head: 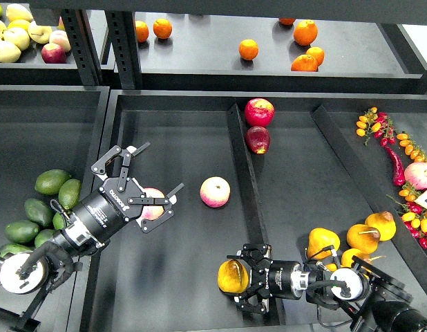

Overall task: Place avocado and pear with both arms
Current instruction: 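Lower the right gripper onto the yellow-orange pear in the center bin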

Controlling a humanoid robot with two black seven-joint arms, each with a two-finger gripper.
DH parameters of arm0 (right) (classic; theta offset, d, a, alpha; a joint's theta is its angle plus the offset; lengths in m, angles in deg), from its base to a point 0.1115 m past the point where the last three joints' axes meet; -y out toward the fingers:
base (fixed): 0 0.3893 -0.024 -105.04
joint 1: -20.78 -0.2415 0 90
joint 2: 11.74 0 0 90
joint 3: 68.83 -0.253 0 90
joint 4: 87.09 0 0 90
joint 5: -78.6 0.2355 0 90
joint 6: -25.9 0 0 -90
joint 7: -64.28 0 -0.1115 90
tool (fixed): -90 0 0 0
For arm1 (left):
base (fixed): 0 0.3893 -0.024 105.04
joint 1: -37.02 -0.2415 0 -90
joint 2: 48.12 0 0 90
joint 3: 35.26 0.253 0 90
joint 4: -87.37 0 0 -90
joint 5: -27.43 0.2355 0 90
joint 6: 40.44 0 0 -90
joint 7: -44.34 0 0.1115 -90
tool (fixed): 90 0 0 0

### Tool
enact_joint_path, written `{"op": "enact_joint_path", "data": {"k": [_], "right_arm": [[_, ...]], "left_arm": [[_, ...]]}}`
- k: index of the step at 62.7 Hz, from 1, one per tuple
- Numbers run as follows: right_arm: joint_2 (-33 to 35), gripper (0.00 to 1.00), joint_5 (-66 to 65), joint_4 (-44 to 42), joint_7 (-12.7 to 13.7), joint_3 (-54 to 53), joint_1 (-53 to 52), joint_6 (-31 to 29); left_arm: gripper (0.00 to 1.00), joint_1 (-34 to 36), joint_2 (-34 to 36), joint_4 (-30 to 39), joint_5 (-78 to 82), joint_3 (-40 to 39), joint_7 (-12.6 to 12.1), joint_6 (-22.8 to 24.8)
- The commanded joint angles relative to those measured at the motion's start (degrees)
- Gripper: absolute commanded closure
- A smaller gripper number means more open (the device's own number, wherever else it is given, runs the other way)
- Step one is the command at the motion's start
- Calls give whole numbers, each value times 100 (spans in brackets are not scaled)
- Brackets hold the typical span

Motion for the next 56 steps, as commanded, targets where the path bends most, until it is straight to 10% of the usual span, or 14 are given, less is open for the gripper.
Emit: {"op": "enact_joint_path", "data": {"k": [1, 25, 56], "right_arm": [[-26, 34, 3, -46, 0, -114, 14, 0], [-44, 61, 231, -90, 0, -325, 23, 0], [-35, 72, 522, -2, 0, -439, 23, 0]], "left_arm": [[1, -1, 0, 0, 0, 0, 0, 0], [1, -53, 0, 0, 0, 0, 0, 0], [1, -71, 0, 8, 0, 0, 0, 0]]}}
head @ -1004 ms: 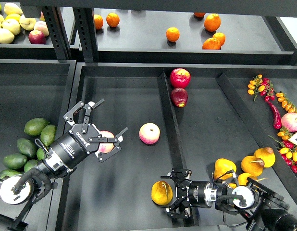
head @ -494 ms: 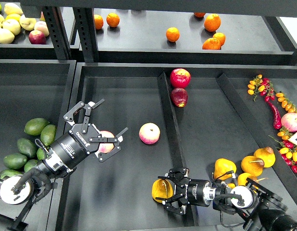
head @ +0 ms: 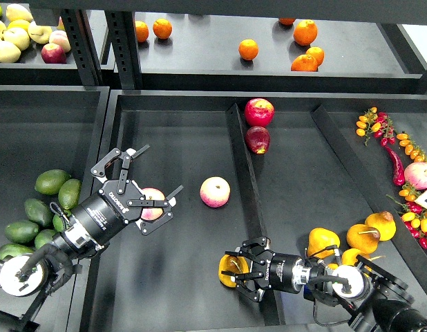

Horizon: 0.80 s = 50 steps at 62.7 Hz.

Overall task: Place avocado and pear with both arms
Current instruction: 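Lower the right gripper onto the yellow-orange pear in the center bin, then close the right gripper on the pear and lift it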

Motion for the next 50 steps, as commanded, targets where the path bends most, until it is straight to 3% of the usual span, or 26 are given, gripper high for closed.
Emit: {"op": "enact_joint_path", "data": {"k": [1, 40, 50], "right_arm": [[8, 73, 112, 21, 0, 1, 1, -2], [158, 74, 454, 302, 0, -552, -219, -2], [518, 74, 516, 425, 0, -948, -219, -2]], "left_arm": [[1, -9, 0, -1, 0, 3, 0, 0], [1, -88, 0, -1, 0, 3, 0, 0], [1, -176, 0, -1, 0, 3, 0, 0]]}}
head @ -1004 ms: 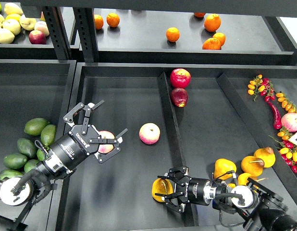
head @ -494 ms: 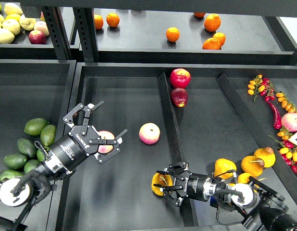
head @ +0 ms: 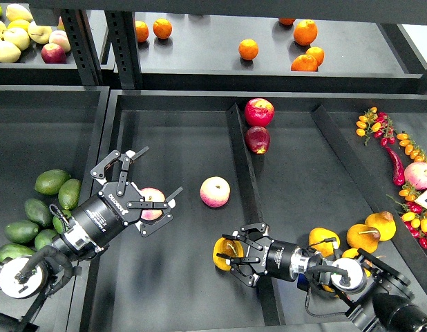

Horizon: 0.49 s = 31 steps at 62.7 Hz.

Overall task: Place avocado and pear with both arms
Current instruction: 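Close the right gripper on the pear and lift it, then carry the pear into the bin of yellow pears and lower it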

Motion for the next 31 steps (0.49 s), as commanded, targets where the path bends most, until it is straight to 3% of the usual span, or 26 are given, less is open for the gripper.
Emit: {"op": "enact_joint_path", "data": {"k": [1, 31], "right_arm": [[255, 74, 69, 94, 0, -261, -2, 0], [1380, 73, 623, 375, 0, -402, 490, 0]], "left_arm": [[1, -58, 0, -3, 0, 0, 0, 0], [1, -216, 0, -3, 0, 0, 0, 0]]}}
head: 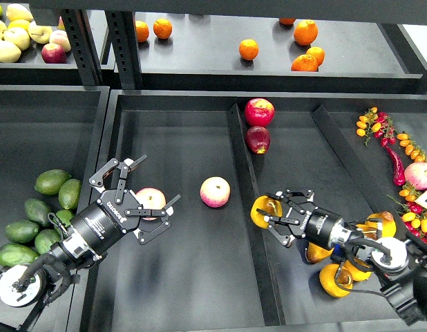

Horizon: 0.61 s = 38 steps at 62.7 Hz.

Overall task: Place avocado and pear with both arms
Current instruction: 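Carry the pear into the bin of yellow pears and lower it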

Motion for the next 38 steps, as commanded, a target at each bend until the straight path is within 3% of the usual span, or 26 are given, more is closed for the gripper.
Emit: {"op": "enact_joint_path", "data": {"k": [1, 38], "right_arm": [[123, 73, 21, 56, 0, 1, 217, 0], [18, 69, -199, 12, 0, 97, 867, 0]], "left_arm": [[1, -6, 0, 1, 0, -2, 0, 0], [1, -6, 0, 1, 9, -2, 0, 0]]}}
